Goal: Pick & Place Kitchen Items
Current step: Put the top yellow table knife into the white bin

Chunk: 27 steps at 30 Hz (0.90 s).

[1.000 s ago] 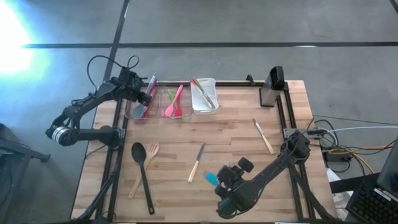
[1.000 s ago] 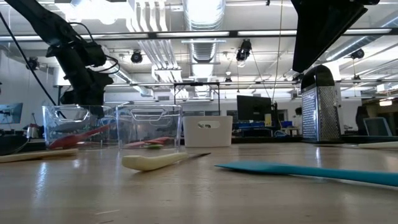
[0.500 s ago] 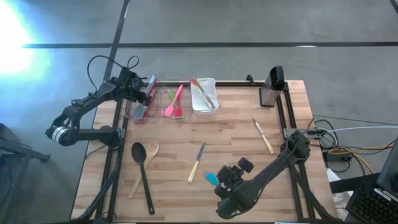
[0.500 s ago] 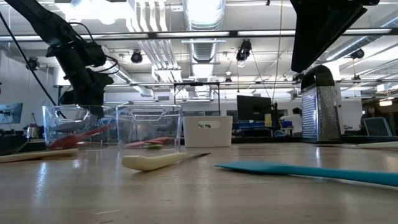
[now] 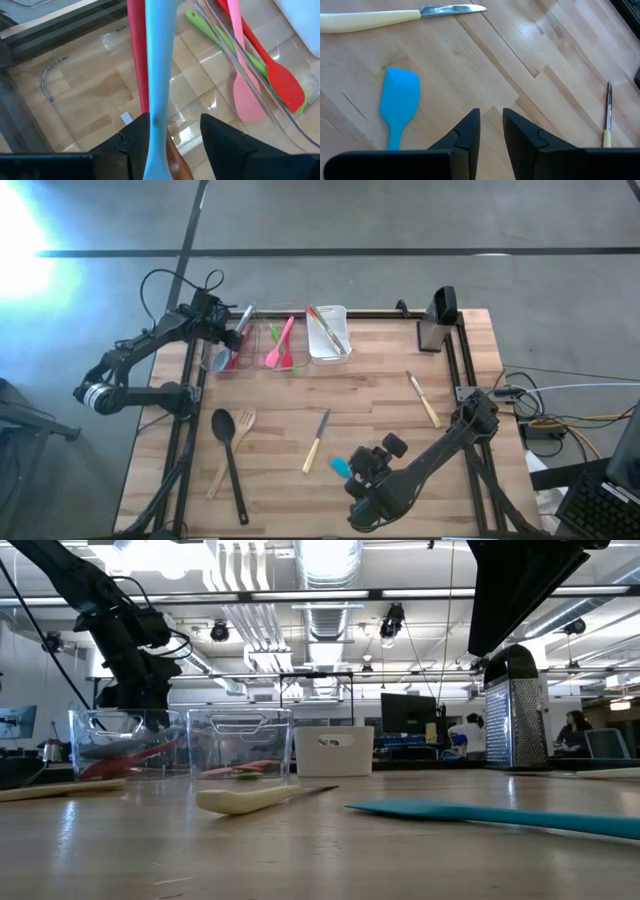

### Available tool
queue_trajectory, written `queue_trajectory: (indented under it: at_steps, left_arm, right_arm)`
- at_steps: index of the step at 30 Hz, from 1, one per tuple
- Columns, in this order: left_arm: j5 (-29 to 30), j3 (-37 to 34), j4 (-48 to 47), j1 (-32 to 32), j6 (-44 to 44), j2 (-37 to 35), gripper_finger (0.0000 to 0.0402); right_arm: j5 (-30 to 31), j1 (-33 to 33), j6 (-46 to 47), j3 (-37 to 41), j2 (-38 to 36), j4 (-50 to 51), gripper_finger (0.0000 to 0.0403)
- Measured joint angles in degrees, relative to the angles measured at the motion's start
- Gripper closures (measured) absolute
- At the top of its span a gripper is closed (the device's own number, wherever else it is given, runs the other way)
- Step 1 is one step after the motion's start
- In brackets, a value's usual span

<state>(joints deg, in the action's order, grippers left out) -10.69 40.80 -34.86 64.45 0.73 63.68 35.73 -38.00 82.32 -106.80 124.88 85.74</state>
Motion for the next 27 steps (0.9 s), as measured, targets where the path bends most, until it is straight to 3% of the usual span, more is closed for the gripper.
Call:
queue_trajectory:
  at_steps: [7,18,27]
  left_arm:
    - [0.01,3.3,-3.25,0.02,0.57,0.0,0.0224]
    - [-0.11,14.55,-12.67,-0.14,0.43,-0.42,0.0223]
    - [-7.93,22.22,-13.82,-0.58,-1.32,-6.13,0.0225]
  right_arm:
    - [-0.02,0.0,-0.3,0.0,0.0,-0.04,0.0314]
    - [-0.07,0.0,-0.24,0.0,0.01,-0.28,0.0322]
    - [-0.07,0.02,-0.24,0.0,0.01,-0.29,0.0315]
